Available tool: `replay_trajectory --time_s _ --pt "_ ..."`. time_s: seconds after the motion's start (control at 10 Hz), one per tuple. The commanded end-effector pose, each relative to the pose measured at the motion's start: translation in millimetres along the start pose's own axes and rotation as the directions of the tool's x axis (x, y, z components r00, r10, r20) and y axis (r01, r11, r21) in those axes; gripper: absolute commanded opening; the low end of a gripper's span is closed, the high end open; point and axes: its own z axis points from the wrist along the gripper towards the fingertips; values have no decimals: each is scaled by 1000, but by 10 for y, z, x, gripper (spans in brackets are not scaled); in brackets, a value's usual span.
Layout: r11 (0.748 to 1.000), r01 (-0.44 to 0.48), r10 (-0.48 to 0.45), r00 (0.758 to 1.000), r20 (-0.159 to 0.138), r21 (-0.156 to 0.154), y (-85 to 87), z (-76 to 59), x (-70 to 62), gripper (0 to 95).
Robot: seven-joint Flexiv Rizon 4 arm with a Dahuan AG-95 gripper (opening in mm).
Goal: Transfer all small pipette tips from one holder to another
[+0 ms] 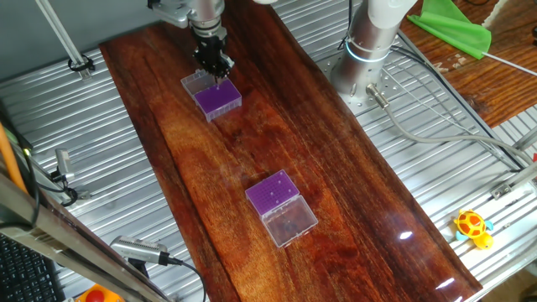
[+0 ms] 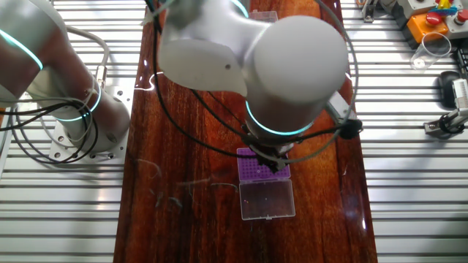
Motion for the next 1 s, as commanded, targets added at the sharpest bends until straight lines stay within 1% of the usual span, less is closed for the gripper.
replay_trajectory --time_s 0.1,0.2,0.4,0.6,1.0 --pt "999 37 -37 999 -13 10 -82 24 -22 0" --pt "999 48 -48 999 -13 9 -148 55 -13 0" --pt "999 50 -50 999 -6 9 -172 98 5 0" --pt "999 48 -48 999 -3 9 -178 137 29 0" --pt "999 39 -39 999 3 12 -132 203 85 0"
